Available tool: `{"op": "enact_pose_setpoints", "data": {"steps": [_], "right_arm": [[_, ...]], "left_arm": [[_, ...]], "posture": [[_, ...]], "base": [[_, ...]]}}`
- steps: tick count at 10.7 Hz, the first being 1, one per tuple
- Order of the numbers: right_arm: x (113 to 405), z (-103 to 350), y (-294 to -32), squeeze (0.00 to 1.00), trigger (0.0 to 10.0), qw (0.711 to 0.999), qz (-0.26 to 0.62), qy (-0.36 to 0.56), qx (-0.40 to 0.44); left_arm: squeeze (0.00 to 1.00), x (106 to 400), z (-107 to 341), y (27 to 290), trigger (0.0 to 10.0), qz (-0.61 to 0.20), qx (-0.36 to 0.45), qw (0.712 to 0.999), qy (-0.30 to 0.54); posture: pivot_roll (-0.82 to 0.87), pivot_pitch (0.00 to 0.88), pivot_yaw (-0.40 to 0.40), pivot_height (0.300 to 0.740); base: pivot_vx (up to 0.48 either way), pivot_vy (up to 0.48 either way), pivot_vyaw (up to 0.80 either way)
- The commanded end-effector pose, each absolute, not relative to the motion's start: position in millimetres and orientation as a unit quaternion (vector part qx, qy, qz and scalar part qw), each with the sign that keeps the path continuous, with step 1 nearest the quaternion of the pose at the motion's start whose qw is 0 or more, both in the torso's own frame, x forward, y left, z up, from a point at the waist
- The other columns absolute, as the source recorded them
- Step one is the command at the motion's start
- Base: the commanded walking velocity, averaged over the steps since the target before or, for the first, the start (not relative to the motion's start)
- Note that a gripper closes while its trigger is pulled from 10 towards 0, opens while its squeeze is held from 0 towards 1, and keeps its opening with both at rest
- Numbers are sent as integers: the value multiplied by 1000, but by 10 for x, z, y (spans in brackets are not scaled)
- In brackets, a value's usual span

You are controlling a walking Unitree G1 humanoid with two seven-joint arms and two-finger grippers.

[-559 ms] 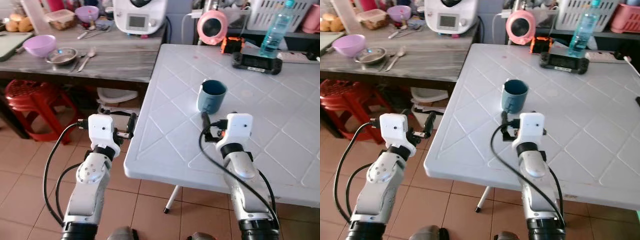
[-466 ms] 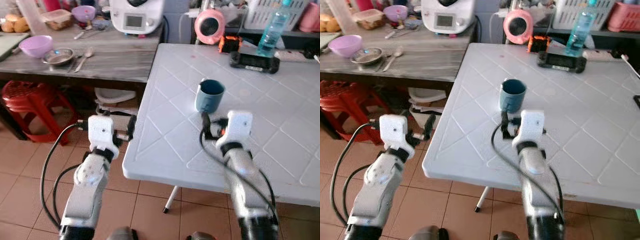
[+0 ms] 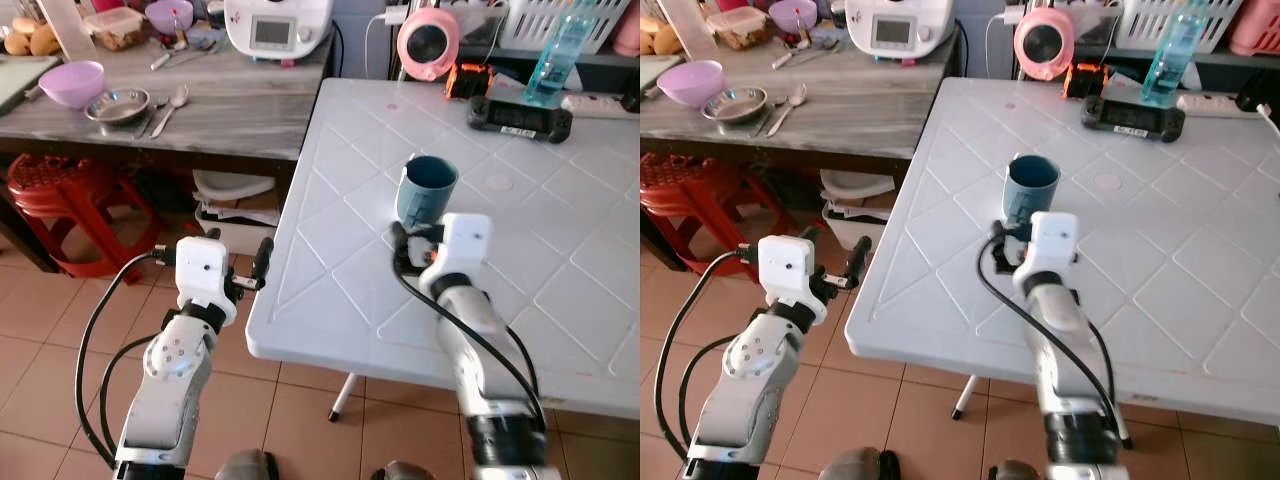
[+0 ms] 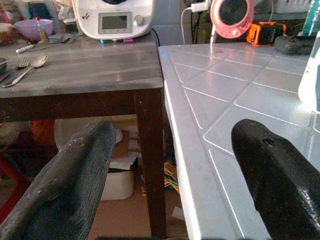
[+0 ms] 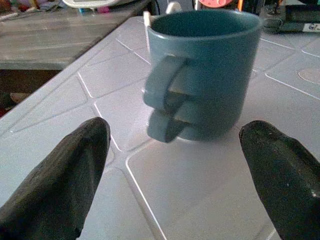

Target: Setting the table

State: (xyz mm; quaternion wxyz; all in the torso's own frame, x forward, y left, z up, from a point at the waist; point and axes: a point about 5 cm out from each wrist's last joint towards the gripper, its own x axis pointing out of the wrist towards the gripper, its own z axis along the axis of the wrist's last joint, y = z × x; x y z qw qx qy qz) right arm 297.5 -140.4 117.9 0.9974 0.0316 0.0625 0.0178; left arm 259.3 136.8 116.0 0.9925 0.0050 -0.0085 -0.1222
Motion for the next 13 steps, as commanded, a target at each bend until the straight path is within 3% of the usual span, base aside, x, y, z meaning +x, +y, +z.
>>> {"op": "enact_pose_setpoints", "data": {"steps": [1, 6, 7, 8, 9, 11, 12, 13], "right_arm": [[3014, 1200, -1364, 0, 10000, 997, 23, 68, 28], [3304, 1311, -1393, 0, 10000, 998, -2, 68, 18], [3362, 1314, -1412, 0, 8902, 997, -16, 74, 15], [3401, 1313, -1459, 0, 3686, 996, -34, 76, 20], [3427, 1306, -1507, 0, 0, 996, -45, 78, 17], [3437, 1291, -1622, 0, 39, 995, -64, 81, 13], [3435, 1289, -1645, 0, 510, 994, -68, 80, 10], [3444, 1290, -1663, 0, 2235, 995, -70, 76, 5]], "left_arm": [[0, 2575, 1203, 1392, 10000, -122, 5, 993, -11], [0, 2575, 1186, 1351, 10000, -127, -7, 992, 4], [0, 2582, 1189, 1343, 10000, -128, -8, 992, 5], [0, 2587, 1190, 1339, 10000, -128, -8, 992, 4], [0, 2591, 1198, 1342, 10000, -126, -9, 992, 3], [0, 2594, 1201, 1344, 10000, -126, -9, 992, 3], [0, 2595, 1200, 1341, 10000, -127, -9, 992, 4], [0, 2600, 1199, 1340, 10000, -128, -9, 992, 4]], "posture": [[10, 12, 40, 740], [5, 27, 43, 740], [7, 28, 42, 740], [10, 27, 40, 740], [15, 27, 39, 740], [11, 29, 40, 740], [9, 29, 41, 740], [7, 27, 44, 740]], "base": [[0, 0, 0], [0, 0, 0], [0, 0, 0], [0, 0, 0], [0, 0, 0], [0, 0, 0], [0, 0, 0], [0, 0, 0]]}}
